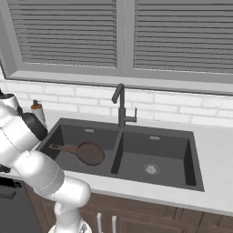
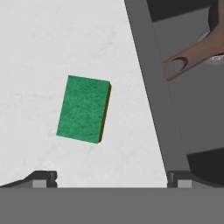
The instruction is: Pick the pan and sponge and place them into the sink. Then turn on the water.
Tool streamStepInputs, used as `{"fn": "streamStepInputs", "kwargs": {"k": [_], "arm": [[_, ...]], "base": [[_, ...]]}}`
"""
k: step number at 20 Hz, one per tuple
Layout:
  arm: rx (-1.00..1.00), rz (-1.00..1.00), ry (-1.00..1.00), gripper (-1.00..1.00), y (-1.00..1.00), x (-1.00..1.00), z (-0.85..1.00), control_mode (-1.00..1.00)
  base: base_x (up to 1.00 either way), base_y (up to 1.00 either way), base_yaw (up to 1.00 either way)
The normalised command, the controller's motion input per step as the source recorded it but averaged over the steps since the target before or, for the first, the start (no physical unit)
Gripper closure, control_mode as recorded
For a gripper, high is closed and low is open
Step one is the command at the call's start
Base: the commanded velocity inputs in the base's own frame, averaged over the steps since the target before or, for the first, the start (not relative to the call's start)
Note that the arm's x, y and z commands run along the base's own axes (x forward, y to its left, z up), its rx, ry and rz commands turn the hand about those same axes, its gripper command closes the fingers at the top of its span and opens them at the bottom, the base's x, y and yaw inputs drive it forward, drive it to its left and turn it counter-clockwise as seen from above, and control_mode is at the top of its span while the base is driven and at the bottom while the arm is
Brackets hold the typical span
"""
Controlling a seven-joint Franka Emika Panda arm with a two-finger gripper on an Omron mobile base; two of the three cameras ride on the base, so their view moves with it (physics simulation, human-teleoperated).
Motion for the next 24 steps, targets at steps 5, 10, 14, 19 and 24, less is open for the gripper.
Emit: {"fn": "streamStepInputs", "kwargs": {"k": [5, 10, 14, 19, 24], "arm": [[-0.01, 0.00, 0.00, -1.00, 0.14, 0.12, -0.19, -1.00], [-0.01, 0.00, 0.00, -1.00, 0.15, 0.11, -0.15, -1.00], [-0.01, 0.00, 0.00, -1.00, 0.02, 0.09, -0.14, -1.00], [-0.04, -0.01, 0.00, -1.00, 0.02, 0.15, -0.21, -1.00], [-0.04, -0.01, 0.00, -1.00, 0.03, 0.12, -0.21, -1.00]], "base": [[0.00, 0.00, 0.00], [0.00, 0.00, 0.00], [0.00, 0.00, 0.00], [0.00, 0.00, 0.00], [0.00, 0.00, 0.00]]}}
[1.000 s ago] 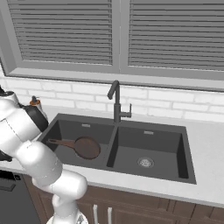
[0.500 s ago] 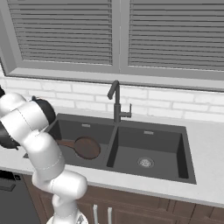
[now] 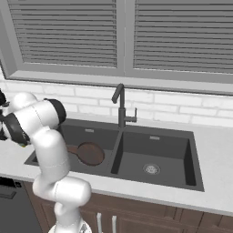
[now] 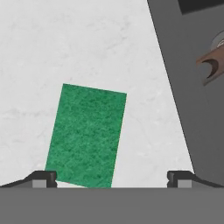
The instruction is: Pick the pan and sponge and place them into the sink. Then turn on the water.
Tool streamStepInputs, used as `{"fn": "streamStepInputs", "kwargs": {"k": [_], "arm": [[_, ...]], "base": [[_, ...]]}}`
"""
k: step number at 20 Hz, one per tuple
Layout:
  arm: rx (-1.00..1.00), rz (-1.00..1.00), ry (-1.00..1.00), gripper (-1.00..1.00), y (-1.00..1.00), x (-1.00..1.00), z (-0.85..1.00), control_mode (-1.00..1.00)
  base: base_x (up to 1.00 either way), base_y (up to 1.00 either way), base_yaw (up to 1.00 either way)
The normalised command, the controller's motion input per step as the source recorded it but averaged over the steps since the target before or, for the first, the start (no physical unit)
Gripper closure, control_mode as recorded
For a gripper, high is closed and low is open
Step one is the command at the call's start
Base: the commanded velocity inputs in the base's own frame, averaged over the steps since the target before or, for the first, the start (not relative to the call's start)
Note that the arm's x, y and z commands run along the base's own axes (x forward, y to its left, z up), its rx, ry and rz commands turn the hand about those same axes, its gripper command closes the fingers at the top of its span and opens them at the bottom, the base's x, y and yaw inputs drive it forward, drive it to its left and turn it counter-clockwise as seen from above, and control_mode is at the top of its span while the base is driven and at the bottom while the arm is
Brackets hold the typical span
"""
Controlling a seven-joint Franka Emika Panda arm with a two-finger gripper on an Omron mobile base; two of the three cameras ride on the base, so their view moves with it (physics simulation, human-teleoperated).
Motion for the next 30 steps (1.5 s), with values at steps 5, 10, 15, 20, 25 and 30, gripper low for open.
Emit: {"fn": "streamStepInputs", "kwargs": {"k": [5, 10, 15, 20, 25, 30], "arm": [[-0.04, -0.01, 0.00, -1.00, 0.13, 0.15, -0.23, -1.00], [-0.03, -0.01, 0.00, -1.00, 0.09, 0.16, -0.23, -1.00], [0.00, 0.00, 0.00, -1.00, 0.01, 0.11, -0.35, -1.00], [0.00, 0.00, 0.00, -1.00, 0.00, 0.10, -0.51, -1.00], [0.00, 0.00, 0.00, -1.00, -0.05, 0.07, -0.37, -1.00], [0.01, 0.00, -0.02, -1.00, -0.07, 0.02, -0.03, -1.00]], "base": [[0.00, 0.00, 0.00], [0.00, 0.00, 0.00], [0.00, 0.00, 0.00], [0.00, 0.00, 0.00], [0.00, 0.00, 0.00], [0.00, 0.00, 0.00]]}}
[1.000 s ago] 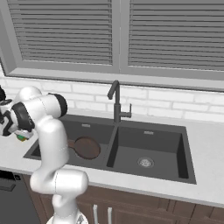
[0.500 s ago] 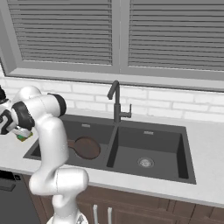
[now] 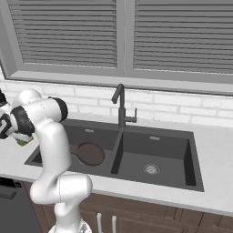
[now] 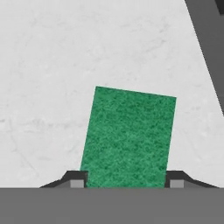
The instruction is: Pick the pan and sponge and place them into the sink. Then turn on the water.
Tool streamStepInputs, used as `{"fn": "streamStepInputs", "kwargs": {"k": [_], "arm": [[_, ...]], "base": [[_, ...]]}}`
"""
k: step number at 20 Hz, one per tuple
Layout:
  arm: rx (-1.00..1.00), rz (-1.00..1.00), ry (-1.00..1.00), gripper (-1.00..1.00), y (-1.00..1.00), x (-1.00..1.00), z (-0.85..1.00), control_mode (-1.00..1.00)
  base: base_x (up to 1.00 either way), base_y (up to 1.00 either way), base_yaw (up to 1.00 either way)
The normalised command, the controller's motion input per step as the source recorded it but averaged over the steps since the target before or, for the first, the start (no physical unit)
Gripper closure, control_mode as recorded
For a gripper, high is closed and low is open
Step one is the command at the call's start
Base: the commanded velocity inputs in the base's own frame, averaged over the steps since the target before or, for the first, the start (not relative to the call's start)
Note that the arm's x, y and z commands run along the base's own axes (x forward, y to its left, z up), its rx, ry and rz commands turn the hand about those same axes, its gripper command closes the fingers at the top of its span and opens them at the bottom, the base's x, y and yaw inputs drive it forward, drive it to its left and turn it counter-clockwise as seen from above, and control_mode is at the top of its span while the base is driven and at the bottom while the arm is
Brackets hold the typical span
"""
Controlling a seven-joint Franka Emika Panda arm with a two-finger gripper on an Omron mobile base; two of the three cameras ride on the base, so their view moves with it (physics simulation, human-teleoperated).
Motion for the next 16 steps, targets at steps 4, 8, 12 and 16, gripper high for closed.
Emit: {"fn": "streamStepInputs", "kwargs": {"k": [4, 8, 12, 16], "arm": [[0.00, 0.00, 0.00, -1.00, -0.01, 0.16, -0.11, -1.00], [0.00, 0.00, 0.00, -1.00, 0.00, 0.16, -0.58, -1.00], [0.00, 0.00, 0.05, -1.00, 0.00, 0.12, -0.94, -1.00], [0.00, 0.00, 0.07, -1.00, 0.04, 0.04, -0.96, -1.00]], "base": [[0.00, 0.00, 0.00], [0.00, 0.00, 0.00], [0.00, 0.00, 0.00], [0.00, 0.00, 0.00]]}}
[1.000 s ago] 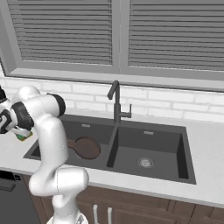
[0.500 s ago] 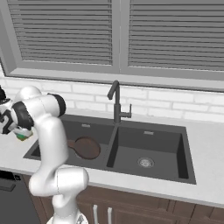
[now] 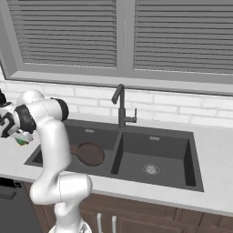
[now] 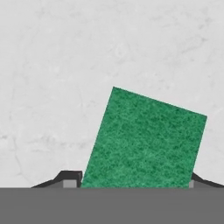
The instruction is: Pick the pan and sponge and place them into the sink. Then turn on the water.
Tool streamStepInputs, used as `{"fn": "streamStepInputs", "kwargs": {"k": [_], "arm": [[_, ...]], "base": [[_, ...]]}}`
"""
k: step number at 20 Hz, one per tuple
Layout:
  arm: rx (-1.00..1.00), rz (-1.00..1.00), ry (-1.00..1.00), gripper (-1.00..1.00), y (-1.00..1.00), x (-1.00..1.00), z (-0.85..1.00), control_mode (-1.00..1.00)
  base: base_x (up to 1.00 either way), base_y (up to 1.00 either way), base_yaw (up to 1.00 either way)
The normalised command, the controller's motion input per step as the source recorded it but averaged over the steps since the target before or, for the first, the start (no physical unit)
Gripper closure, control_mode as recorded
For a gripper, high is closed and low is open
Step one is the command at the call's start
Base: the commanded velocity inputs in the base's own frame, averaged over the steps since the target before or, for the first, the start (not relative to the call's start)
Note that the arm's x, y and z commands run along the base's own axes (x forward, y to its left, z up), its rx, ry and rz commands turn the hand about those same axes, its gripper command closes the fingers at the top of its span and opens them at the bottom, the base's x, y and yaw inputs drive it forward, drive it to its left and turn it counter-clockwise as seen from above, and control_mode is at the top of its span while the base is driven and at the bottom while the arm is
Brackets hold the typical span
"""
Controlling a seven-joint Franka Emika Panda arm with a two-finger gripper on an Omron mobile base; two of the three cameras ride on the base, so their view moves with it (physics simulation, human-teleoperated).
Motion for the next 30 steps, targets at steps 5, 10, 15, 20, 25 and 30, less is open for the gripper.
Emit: {"fn": "streamStepInputs", "kwargs": {"k": [5, 10, 15, 20, 25, 30], "arm": [[0.00, 0.00, 0.01, 1.00, 0.07, 0.00, -0.74, -1.00], [0.01, -0.02, -0.01, 1.00, -0.56, -0.14, -0.16, -1.00], [0.09, -0.12, -0.03, 1.00, -1.00, -0.44, 0.13, -1.00], [0.08, -0.09, 0.00, 1.00, -0.95, -0.30, 0.49, -1.00], [0.10, -0.08, 0.01, 1.00, -1.00, -0.01, 0.36, -1.00], [0.05, -0.04, 0.01, 1.00, -0.99, 0.00, 0.01, -1.00]], "base": [[0.00, 0.00, 0.00], [0.00, 0.00, 0.00], [0.00, 0.00, 0.00], [0.00, 0.00, 0.00], [0.00, 0.00, 0.00], [0.00, 0.00, 0.00]]}}
